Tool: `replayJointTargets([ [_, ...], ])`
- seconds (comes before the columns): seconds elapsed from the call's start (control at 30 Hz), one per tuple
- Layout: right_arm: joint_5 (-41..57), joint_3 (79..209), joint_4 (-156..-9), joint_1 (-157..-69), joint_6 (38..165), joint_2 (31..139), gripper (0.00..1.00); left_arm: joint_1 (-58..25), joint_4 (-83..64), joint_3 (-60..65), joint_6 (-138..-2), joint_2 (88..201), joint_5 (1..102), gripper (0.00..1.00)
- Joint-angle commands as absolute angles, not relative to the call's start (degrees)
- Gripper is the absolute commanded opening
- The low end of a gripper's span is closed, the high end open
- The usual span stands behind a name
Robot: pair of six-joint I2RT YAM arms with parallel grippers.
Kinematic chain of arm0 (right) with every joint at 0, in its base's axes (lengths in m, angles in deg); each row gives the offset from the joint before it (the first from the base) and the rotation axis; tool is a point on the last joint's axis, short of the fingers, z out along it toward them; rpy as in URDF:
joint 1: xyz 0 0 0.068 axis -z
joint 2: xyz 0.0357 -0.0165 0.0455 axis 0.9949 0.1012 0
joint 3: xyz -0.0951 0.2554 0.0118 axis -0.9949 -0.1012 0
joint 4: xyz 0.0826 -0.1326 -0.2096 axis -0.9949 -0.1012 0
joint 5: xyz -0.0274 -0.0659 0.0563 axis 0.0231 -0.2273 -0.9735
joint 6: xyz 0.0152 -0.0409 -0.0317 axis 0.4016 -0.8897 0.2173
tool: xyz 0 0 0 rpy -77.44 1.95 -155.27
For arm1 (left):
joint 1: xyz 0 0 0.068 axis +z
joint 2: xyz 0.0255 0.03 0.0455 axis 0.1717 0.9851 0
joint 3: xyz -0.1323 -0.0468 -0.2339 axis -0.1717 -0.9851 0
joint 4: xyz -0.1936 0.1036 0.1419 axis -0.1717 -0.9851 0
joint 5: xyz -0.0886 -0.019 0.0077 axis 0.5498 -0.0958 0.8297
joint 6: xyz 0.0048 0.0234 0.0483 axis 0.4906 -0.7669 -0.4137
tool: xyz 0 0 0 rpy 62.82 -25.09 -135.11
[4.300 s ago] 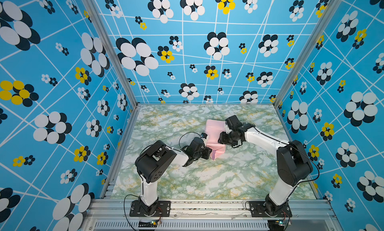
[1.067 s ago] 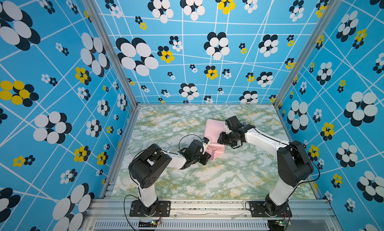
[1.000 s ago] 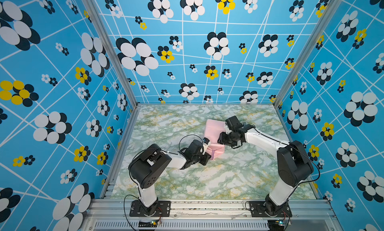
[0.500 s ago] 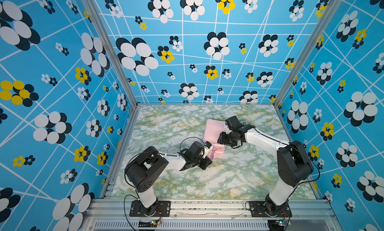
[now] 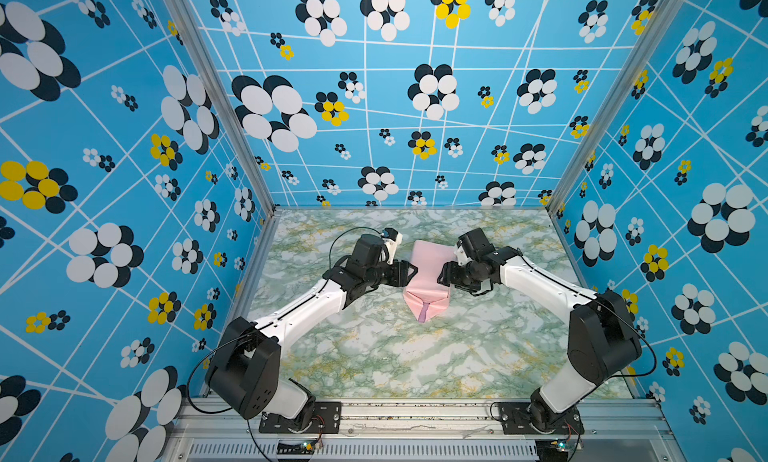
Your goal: Wrap the gift box in paper
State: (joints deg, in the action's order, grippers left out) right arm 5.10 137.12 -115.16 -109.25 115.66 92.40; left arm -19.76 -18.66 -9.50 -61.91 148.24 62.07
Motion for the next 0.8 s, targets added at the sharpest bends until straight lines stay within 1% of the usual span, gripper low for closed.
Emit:
replayJointTargets([
  [0.0, 2.2, 138.7, -116.6, -108.0, 115.9, 93.3, 0.65, -17.4, -24.7, -7.4, -57.9, 153.8, 62.8, 0.59],
  [0.2, -0.8, 140.4, -117.3, -107.9, 114.9, 98.0, 0.63, -17.1, -19.2, -5.3, -55.1, 163.3, 68.4, 0.58],
  [0.3, -1.0, 140.7, -117.1, -107.9, 114.5, 99.3, 0.63, -17.5, -15.5, -6.0, -52.5, 165.4, 70.5, 0.57],
  [0.6, -5.9, 141.5, -115.7, -107.9, 111.9, 103.5, 0.58, -20.3, -10.5, -10.2, -49.2, 165.4, 73.9, 0.54],
  [0.77, -11.8, 141.5, -113.2, -108.0, 110.0, 105.2, 0.57, -21.9, -5.8, -16.2, -45.1, 161.9, 74.4, 0.54],
])
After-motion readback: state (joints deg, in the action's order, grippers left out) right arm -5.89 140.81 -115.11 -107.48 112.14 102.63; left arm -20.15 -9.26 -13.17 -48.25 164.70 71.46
